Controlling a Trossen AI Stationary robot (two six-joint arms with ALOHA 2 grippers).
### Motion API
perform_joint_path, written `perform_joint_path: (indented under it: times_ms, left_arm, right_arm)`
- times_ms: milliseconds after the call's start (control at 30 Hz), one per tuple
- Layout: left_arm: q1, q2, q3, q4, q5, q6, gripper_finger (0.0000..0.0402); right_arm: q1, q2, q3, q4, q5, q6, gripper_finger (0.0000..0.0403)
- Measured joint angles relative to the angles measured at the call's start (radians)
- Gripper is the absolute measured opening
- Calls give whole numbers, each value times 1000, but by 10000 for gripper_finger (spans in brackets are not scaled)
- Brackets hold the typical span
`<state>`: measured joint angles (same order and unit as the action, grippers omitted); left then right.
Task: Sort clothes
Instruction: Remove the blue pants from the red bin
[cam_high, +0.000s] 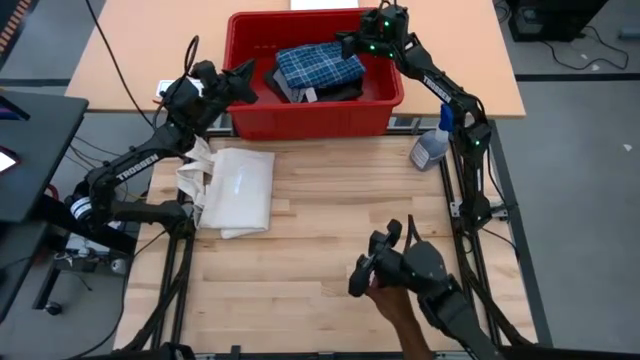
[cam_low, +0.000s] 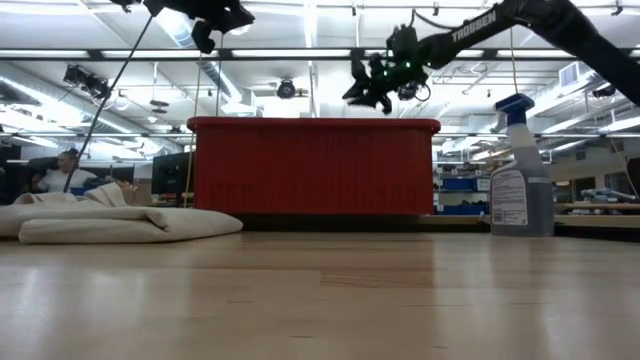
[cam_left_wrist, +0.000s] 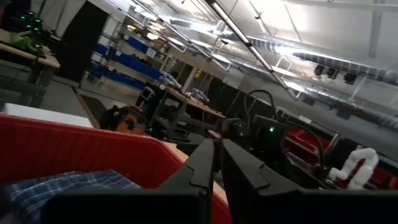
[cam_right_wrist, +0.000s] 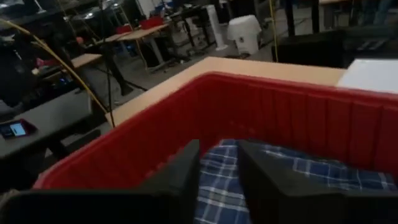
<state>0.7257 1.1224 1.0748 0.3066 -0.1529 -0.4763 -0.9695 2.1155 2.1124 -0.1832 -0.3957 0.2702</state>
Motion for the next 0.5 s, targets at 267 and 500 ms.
perform_joint_path:
  times_ms: [267,500]
  left_arm:
    - [39,3,-1,-36,-1,0,34]
    - [41,3,-1,-68,-1,27,34]
  right_arm:
    - [26,41,-2,-158,74,-204,306]
    - [72,59,-1,-295,411,-653,375]
